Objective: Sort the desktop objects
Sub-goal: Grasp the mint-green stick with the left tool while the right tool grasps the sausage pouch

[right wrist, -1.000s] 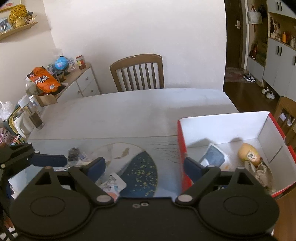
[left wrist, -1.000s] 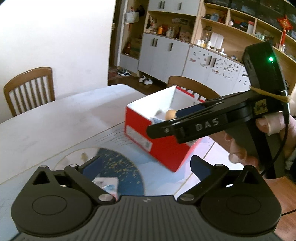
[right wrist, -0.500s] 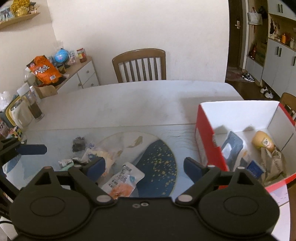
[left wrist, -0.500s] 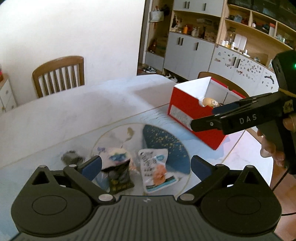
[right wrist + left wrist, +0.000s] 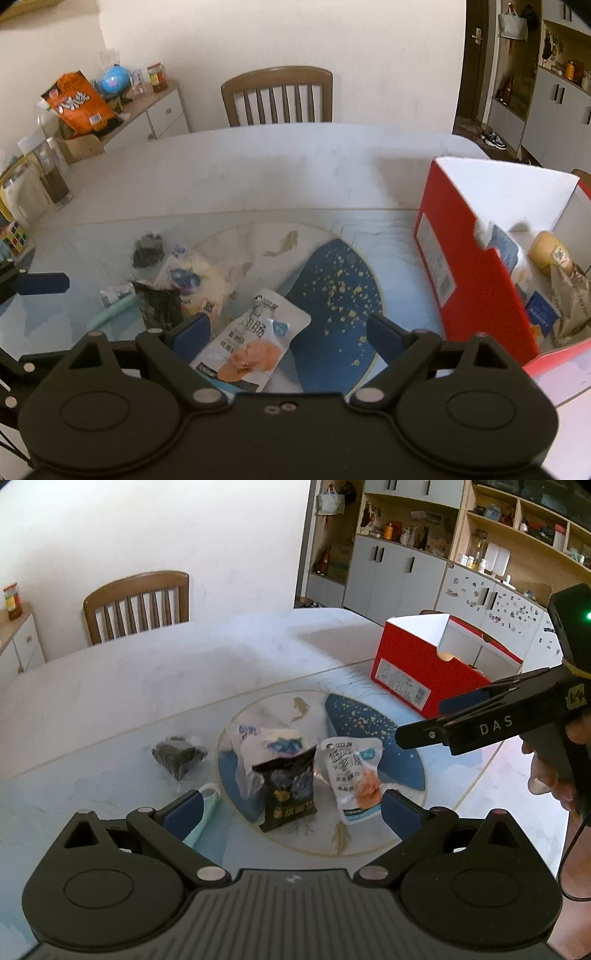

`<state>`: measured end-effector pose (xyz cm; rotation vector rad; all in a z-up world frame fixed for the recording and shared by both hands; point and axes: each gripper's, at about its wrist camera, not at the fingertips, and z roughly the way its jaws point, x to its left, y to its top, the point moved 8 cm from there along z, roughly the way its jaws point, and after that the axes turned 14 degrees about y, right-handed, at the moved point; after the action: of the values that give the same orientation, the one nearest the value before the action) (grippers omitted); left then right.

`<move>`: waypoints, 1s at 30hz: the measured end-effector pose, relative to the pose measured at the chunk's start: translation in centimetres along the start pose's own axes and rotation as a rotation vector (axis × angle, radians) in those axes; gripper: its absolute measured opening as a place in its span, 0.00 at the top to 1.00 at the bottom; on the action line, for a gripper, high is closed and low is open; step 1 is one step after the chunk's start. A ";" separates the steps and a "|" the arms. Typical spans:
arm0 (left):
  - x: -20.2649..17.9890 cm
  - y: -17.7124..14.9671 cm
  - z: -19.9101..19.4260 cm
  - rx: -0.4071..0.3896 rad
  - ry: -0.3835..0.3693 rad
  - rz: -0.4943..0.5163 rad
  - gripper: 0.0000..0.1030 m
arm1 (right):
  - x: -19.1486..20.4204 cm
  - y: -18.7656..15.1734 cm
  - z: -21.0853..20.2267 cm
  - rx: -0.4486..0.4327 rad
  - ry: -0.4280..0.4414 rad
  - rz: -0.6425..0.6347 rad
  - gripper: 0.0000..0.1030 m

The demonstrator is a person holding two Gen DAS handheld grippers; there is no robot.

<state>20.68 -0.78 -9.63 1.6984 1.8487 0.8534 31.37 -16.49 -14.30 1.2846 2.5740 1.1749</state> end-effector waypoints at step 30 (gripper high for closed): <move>5.5 -4.3 6.6 0.127 0.102 -0.070 0.01 | -0.7 -1.5 6.8 0.083 -0.027 0.032 0.12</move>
<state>21.80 5.36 -16.94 1.6814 2.0570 0.8235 33.15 -13.36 -20.35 1.3526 2.6182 1.0583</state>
